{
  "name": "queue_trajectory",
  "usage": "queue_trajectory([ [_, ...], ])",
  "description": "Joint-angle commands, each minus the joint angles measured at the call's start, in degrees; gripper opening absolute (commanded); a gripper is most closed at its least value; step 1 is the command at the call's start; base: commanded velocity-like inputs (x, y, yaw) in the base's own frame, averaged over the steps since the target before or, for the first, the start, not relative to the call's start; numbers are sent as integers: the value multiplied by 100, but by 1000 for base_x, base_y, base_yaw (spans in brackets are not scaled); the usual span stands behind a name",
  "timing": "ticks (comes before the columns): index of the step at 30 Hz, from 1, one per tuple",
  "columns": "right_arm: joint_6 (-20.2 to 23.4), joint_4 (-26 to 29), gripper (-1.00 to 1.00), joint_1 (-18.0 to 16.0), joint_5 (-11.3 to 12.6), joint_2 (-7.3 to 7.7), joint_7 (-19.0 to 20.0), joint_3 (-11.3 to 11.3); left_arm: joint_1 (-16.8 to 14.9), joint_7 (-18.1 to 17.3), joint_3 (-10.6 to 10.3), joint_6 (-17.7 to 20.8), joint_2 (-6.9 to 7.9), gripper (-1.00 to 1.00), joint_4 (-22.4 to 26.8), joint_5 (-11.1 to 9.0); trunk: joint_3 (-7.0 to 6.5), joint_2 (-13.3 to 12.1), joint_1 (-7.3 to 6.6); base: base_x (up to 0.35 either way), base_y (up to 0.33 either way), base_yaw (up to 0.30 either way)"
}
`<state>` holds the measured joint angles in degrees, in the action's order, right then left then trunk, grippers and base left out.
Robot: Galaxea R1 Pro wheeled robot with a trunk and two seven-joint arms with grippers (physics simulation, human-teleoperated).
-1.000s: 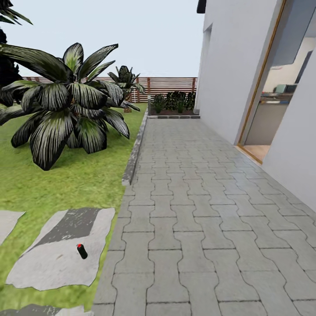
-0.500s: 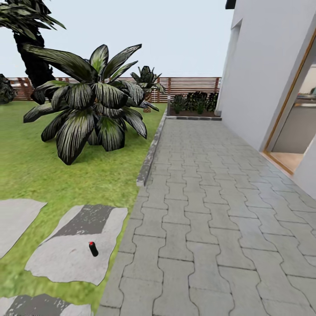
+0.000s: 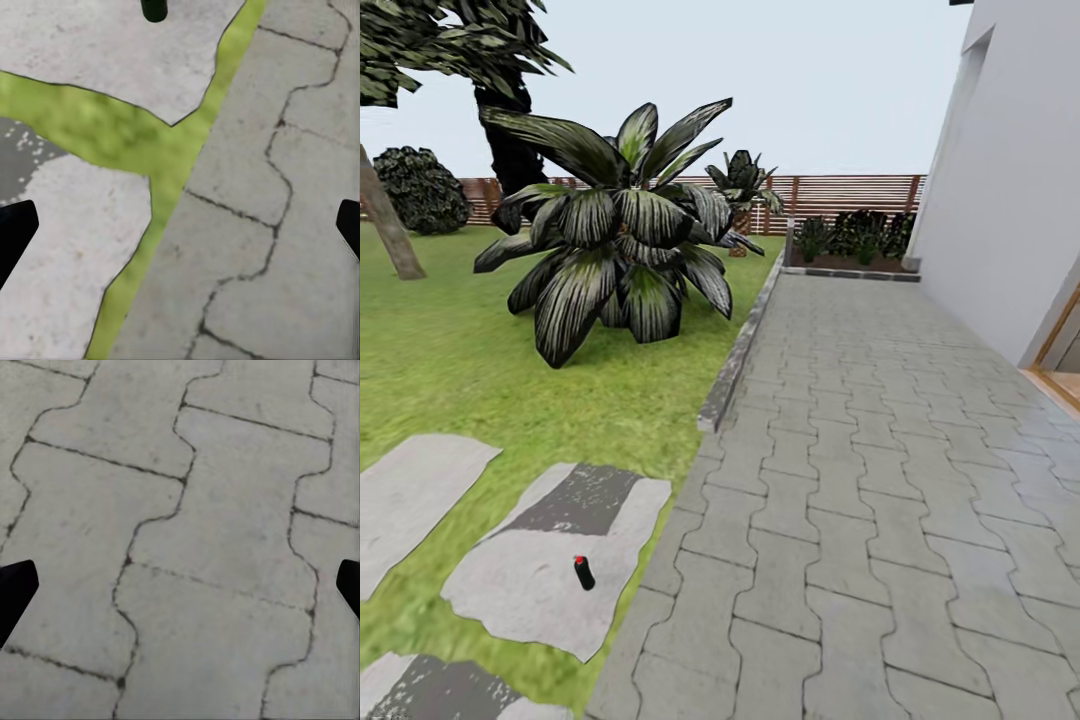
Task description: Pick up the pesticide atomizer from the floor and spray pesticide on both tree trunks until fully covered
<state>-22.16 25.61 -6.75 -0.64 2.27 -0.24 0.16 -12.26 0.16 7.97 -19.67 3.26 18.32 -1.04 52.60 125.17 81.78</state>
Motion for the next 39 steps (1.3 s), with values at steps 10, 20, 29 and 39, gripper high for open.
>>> queue_trajectory([
  [10, -17, -4, 100, -2, -7, 1, -2, 2, -5, 2, 3, -19, -1, 100, -8, -10, 5, 2, 1, 156, -247, 279],
  [20, -17, -4, 100, -2, -7, 1, -3, 2, -5, 2, 3, -15, -1, 100, -12, -11, 5, 2, 1, 155, -248, 279],
  [29, -17, -5, 100, -2, -7, 1, -3, 2, -5, 2, 3, -11, 0, 100, -12, -18, 5, 2, 1, 158, -248, 279],
  [39, -17, -9, 100, -2, -7, 1, -3, 2, -5, 2, 3, -11, 2, 100, -12, -19, 5, 2, 1, 185, -248, 279],
])
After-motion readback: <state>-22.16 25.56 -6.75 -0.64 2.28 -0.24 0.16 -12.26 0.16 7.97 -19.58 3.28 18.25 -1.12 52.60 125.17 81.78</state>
